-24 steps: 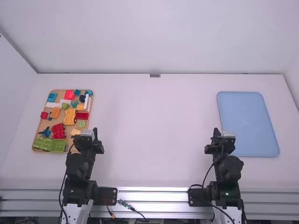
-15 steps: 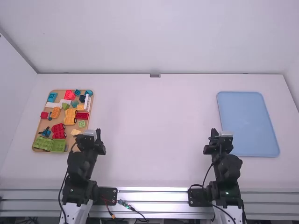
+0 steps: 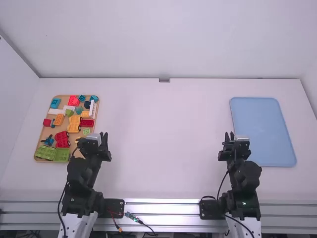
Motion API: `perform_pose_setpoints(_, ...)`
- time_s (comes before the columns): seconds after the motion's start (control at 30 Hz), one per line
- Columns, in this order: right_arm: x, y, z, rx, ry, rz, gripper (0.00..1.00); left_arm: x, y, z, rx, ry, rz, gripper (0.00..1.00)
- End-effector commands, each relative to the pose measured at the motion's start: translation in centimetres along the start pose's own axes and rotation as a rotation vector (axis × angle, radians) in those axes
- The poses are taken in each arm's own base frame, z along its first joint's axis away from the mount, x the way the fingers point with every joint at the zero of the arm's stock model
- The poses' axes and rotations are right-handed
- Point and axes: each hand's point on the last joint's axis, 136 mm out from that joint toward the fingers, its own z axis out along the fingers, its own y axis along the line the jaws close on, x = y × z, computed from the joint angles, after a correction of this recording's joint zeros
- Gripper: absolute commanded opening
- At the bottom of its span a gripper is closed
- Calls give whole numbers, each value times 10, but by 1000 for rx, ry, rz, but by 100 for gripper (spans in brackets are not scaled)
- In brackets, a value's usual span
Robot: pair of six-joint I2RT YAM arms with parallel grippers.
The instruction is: Assemble lego blocks to make yellow taxi
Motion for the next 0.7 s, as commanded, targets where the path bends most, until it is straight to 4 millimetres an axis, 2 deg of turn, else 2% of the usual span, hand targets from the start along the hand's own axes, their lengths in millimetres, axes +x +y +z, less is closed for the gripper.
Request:
perform_pose_setpoints(0.0, -24, 2, -2, -18, -47, -22, 18, -21, -4, -2, 17, -40, -3, 18)
perform_pose_setpoints(0.17, -43, 4, -2, -38, -85, -22, 21, -42, -2, -1, 1, -81, -3, 22)
perform_pose_setpoints(0.33, -68, -3, -1, -18, -134, 27, 27, -70, -3, -1, -1, -138, 50, 28)
perform_pose_setpoints(0.5, -104, -7, 0, -13, -204, 27, 34, -108, -4, 0, -7, -213, 128, 35)
perform_pose_setpoints(0.67, -123, -5, 5, -27, -206, 27, 41, -142, -5, 2, -2, -275, 72, 43)
